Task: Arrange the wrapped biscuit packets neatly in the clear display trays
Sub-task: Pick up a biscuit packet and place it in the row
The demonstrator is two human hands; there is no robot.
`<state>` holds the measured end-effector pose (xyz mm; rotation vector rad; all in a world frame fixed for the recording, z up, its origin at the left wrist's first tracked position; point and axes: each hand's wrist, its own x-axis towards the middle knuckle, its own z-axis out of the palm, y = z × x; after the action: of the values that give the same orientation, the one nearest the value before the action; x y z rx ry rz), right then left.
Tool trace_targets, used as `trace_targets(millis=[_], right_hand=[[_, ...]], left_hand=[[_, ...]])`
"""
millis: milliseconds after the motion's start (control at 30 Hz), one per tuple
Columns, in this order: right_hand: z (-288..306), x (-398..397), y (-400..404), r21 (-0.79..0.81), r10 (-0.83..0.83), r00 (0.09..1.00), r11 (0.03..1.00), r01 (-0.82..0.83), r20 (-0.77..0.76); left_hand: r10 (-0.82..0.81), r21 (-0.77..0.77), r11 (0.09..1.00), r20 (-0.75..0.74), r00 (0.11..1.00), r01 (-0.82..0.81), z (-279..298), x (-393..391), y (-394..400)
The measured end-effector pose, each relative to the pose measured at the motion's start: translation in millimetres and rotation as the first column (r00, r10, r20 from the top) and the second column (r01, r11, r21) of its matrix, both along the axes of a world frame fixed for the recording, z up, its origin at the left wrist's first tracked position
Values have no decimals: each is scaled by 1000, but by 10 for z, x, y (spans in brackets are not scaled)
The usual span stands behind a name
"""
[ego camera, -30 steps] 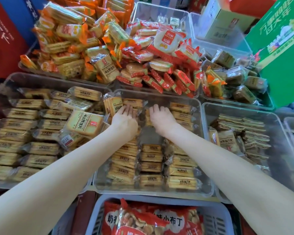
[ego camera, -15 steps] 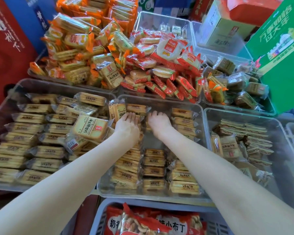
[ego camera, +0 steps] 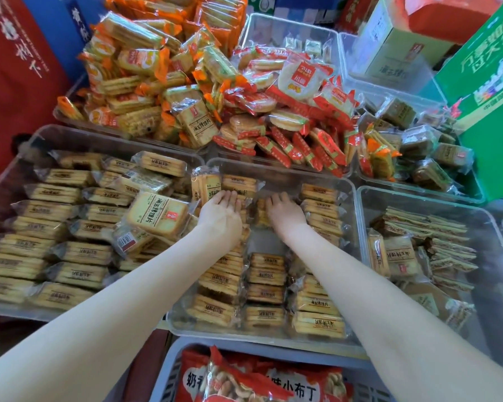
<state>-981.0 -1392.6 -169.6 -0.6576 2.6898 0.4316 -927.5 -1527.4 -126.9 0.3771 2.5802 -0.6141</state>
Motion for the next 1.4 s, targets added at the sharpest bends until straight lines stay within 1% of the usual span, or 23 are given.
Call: trace_targets(millis=[67, 167, 267, 300, 333, 367, 400, 433, 467, 533, 567, 600, 733, 833, 933, 1033, 1100, 1133, 1167, 1200, 1233, 1300, 1400], right_hand=[[56, 38, -24, -24, -12, 1000, 1000, 11, -10], [271, 206, 4, -152, 89, 995, 984, -95, -46], [461, 522, 58, -265, 94, 993, 961, -73, 69], [470, 630, 70, -267, 90, 988, 962, -54, 122], [450, 724, 82, -258, 88, 983, 965, -44, 163], [419, 778, 85, -244, 94, 976, 969, -44, 195], [383, 835, 88, -225, 103, 970, 973, -53, 219], [337, 850, 95, -190, 110, 966, 980, -66, 233], [290, 858, 105, -151, 118, 964, 985, -83, 239], [222, 872, 121, -81, 117, 961, 992, -100, 250], [190, 881, 125, -65, 117, 963, 992, -104, 244], [165, 891, 127, -55, 121, 965, 992, -111, 234], [140, 927, 151, -27, 119, 967, 993, -116, 224], [211, 958, 205, -149, 69, 973, 988, -36, 220], [377, 976, 307, -295, 18, 976, 954, 49, 219], [480, 974, 439, -428, 6, 964, 897, 112, 265], [499, 979, 505, -539, 10, 959, 829, 151, 284], [514, 985, 524, -592, -1, 958, 786, 179, 288], [528, 992, 545, -635, -30, 953, 739, 225, 303], [559, 1001, 560, -681, -61, 946, 679, 272, 317], [586, 998, 569, -723, -94, 937, 612, 322, 337], [673, 1009, 563, -788, -123, 911, 465, 403, 393], [866, 1060, 526, -832, -81, 866, 247, 497, 494]], left_hand=[[-1, 8, 1000, -9, 1000, 1, -15, -24, 3], [-15, 37, 999, -23, 1000, 15, -39, 3, -2], [-67, 40, 997, -96, 993, 71, 22, 48, -2], [-106, 88, 989, -146, 984, 120, 32, 83, -18], [-164, 159, 965, -241, 956, 206, 31, 131, -38], [-236, 204, 924, -362, 902, 324, 28, 174, -66], [-288, 237, 877, -436, 853, 417, 11, 271, -90], [-321, 295, 824, -461, 827, 484, -21, 353, -123], [-311, 374, 785, -452, 836, 494, -38, 466, -164], [-240, 532, 765, -288, 927, 364, -103, 641, -236], [-208, 544, 790, -197, 958, 283, -119, 700, -261], [-192, 498, 835, -134, 972, 234, -141, 735, -288], [-138, 471, 864, -119, 983, 179, -107, 760, -300], [-137, 406, 900, -86, 987, 161, -49, 781, -247], [-118, 377, 918, -44, 992, 126, -6, 776, -205], [-82, 359, 931, 23, 996, 69, 51, 757, -139], [-28, 417, 909, 66, 997, -2, 145, 758, -92], [14, 482, 875, 69, 998, -46, 203, 765, -81], [71, 576, 813, 56, 996, -90, 254, 774, -77], [147, 688, 713, 40, 988, -134, 306, 786, -76], [234, 797, 577, 51, 971, -181, 347, 791, -76], [372, 932, 236, 175, 912, -275, 456, 804, -63], [478, 938, -145, 344, 808, -314, 679, 766, -37]])
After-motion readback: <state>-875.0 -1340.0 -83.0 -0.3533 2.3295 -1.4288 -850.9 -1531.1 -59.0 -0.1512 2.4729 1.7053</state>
